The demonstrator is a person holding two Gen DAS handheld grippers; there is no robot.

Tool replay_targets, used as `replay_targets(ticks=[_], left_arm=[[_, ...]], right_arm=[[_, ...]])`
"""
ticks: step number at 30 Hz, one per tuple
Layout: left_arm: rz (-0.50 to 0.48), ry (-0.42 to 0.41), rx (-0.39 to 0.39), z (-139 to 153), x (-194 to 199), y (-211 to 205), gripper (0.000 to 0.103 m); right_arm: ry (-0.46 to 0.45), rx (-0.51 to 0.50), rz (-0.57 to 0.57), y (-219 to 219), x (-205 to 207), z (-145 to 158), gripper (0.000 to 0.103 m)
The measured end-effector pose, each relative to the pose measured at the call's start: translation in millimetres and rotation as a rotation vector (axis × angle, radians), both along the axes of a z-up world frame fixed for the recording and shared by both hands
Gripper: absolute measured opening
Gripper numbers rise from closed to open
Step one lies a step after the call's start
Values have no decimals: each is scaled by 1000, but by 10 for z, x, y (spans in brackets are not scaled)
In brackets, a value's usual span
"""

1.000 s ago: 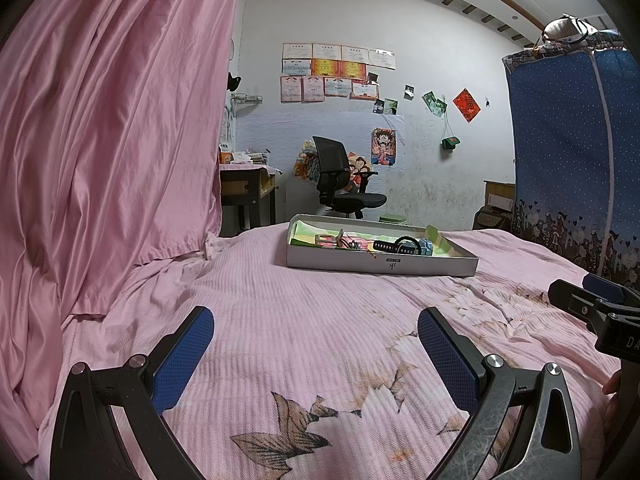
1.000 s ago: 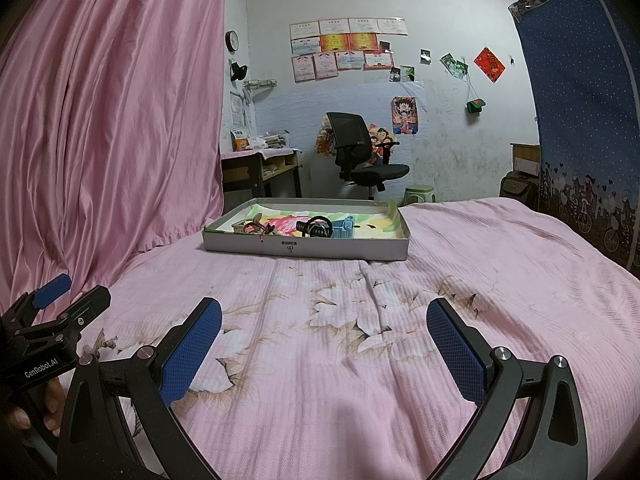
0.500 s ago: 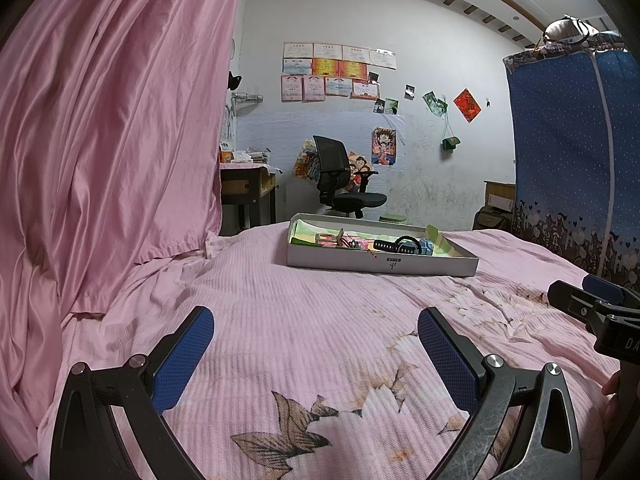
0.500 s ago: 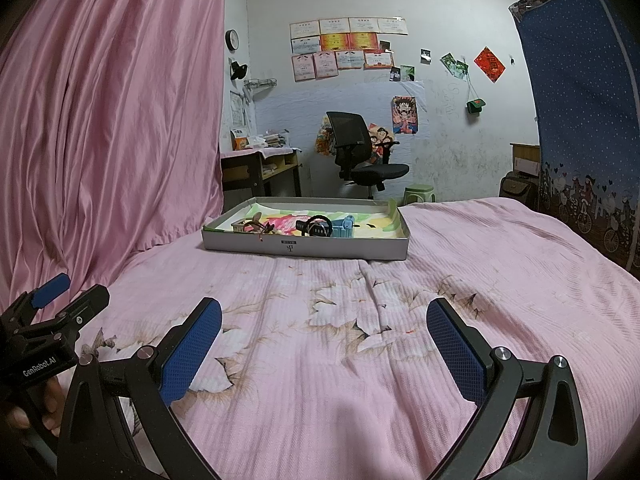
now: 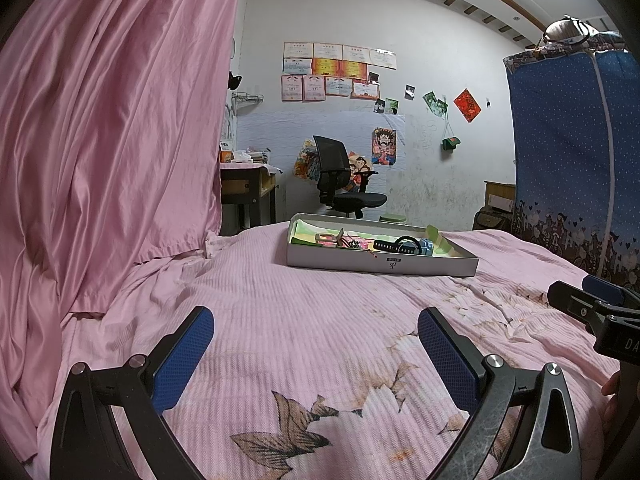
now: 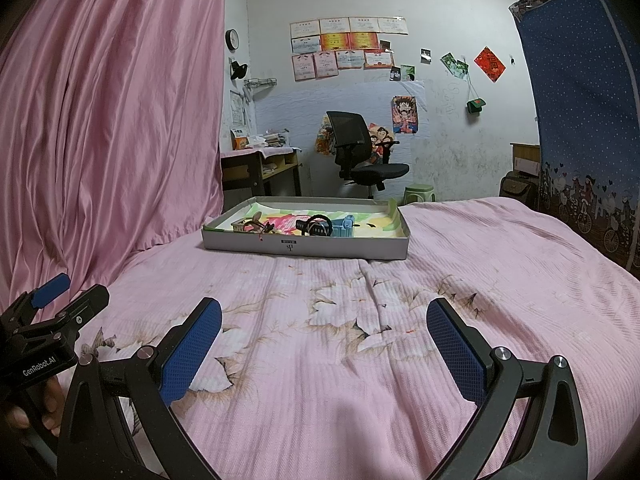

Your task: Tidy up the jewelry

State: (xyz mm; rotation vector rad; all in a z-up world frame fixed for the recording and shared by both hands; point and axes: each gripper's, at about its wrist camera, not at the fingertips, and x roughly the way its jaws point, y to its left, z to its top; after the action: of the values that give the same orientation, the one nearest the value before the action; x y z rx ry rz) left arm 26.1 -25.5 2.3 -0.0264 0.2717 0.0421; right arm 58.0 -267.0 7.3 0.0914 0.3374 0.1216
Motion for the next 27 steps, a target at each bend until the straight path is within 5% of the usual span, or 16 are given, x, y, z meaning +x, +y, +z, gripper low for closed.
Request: replay_targets(ticks=[27], left_arm=[[12,11,3,-25,-6,11,103]], right_arm=[[4,0,2,1,2,-1,101]])
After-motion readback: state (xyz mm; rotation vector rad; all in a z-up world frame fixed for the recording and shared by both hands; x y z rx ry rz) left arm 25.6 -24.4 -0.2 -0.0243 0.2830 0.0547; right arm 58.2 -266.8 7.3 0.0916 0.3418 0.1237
